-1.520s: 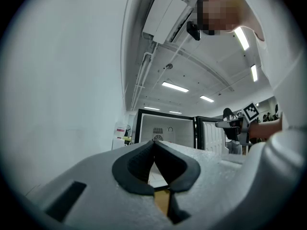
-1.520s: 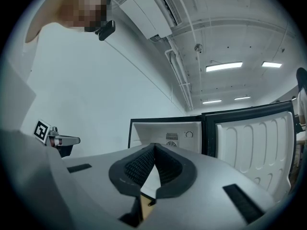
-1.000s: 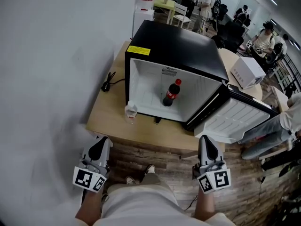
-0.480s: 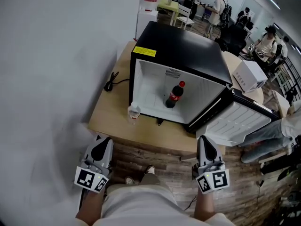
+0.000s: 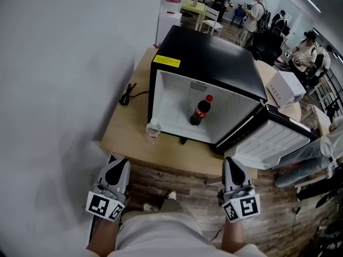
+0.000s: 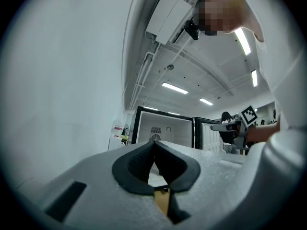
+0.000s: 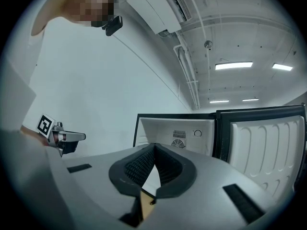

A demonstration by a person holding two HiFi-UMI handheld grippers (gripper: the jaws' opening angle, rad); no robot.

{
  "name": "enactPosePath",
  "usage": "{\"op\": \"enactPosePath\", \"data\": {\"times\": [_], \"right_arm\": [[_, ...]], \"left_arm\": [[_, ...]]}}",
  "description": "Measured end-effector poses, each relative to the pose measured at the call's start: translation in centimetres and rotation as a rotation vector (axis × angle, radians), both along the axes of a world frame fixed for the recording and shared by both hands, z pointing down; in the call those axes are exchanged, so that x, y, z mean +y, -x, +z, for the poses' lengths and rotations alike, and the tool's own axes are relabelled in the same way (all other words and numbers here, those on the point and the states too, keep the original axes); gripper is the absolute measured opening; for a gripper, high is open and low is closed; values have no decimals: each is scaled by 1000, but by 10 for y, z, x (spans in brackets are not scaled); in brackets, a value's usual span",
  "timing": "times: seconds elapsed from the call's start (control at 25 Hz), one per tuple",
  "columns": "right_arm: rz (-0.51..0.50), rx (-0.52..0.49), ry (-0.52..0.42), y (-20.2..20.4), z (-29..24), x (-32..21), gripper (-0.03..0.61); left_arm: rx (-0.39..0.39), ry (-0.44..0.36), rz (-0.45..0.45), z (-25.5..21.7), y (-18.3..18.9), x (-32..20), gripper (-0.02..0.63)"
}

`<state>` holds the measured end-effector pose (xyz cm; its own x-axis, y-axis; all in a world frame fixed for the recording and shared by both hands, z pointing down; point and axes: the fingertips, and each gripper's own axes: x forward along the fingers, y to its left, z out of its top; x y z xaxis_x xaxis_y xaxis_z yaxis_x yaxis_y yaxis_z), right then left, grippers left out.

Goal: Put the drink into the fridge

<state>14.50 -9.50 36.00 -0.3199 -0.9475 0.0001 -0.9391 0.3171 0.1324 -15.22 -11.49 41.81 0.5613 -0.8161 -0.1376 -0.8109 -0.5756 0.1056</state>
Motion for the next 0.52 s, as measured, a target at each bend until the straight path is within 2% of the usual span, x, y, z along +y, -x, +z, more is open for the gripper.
{"op": "enactPosePath", "data": {"times": [0.52], "right_arm": [[-10, -2, 14, -1, 4, -11, 0]], "left_arm": [[-2, 17, 3, 6, -4, -7, 14]]}}
